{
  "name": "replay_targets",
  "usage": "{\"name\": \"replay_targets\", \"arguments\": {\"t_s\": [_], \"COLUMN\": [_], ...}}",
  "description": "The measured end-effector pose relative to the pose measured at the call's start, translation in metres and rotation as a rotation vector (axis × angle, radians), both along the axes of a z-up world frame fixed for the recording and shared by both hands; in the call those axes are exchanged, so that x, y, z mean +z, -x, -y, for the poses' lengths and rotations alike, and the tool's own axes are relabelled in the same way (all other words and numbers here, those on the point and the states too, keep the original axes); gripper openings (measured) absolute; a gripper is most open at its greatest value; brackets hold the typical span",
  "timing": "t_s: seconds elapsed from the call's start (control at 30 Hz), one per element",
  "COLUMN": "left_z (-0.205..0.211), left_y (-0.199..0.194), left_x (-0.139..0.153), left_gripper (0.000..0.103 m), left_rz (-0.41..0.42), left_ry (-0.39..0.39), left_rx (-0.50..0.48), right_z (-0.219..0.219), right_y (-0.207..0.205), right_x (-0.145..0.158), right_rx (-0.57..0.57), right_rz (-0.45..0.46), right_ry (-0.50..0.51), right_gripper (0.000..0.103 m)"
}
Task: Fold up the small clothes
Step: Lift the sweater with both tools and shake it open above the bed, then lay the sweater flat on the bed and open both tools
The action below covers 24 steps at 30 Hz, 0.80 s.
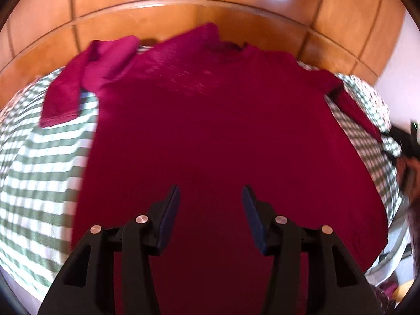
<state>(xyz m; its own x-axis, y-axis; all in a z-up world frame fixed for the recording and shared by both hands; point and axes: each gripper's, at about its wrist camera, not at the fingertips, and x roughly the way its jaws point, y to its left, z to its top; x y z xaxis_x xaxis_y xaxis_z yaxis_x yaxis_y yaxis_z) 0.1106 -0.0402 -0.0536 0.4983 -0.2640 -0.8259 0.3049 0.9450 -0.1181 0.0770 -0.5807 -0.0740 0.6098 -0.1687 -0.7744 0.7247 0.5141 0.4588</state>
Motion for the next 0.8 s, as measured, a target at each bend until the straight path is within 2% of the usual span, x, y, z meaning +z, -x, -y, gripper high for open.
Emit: {"name": "replay_targets", "arguments": {"t_s": [0.03,0.07,0.1,0.23,0.3,0.37,0.47,0.57,0.63,0.67,0.7,0.8], "left_z": [0.006,0.009,0.013,0.018,0.019,0.023,0.023,0.017,0.007,0.0,-0.009,-0.057], "left_y": [-0.002,-0.003,-0.001,0.005,0.006,0.006,0.007,0.008,0.009,0.008,0.006,-0.009], "left_x": [-0.003,-0.006,-0.006,-0.013,-0.016,-0.016,-0.015,-0.012,-0.007,-0.003,0.0,0.008], "left_gripper": [0.05,0.051,0.051,0.058,0.061,0.063,0.064,0.064,0.064,0.064,0.064,0.064], "left_rz": [-0.007,-0.014,-0.022,-0.041,-0.044,-0.042,-0.04,-0.046,-0.041,-0.034,-0.028,-0.023], "left_ry": [-0.011,-0.016,-0.02,-0.016,-0.011,-0.008,-0.007,0.014,0.032,0.041,0.055,0.101], "left_rx": [-0.012,-0.019,-0.024,-0.037,-0.044,-0.057,-0.064,-0.06,-0.043,-0.025,-0.001,0.12], "right_z": [0.001,-0.001,-0.002,-0.001,0.009,0.021,0.035,0.033,0.025,0.022,0.008,-0.027], "right_y": [-0.011,-0.019,-0.027,-0.019,-0.011,-0.012,-0.019,-0.023,-0.018,-0.016,-0.013,-0.016], "right_x": [0.0,-0.002,0.002,0.045,0.058,0.056,0.039,0.027,0.024,0.027,0.033,0.048], "right_rx": [0.031,0.065,0.105,0.116,0.066,0.042,0.046,0.044,0.023,0.016,-0.004,0.04], "right_rz": [-0.03,-0.057,-0.093,-0.153,-0.26,-0.365,-0.43,-0.41,-0.366,-0.354,-0.332,-0.274], "right_ry": [0.023,0.038,0.066,0.335,0.484,0.577,0.56,0.487,0.448,0.445,0.469,0.511], "right_gripper": [0.044,0.022,0.011,0.007,0.006,0.006,0.006,0.006,0.03,0.066,0.081,0.081]}}
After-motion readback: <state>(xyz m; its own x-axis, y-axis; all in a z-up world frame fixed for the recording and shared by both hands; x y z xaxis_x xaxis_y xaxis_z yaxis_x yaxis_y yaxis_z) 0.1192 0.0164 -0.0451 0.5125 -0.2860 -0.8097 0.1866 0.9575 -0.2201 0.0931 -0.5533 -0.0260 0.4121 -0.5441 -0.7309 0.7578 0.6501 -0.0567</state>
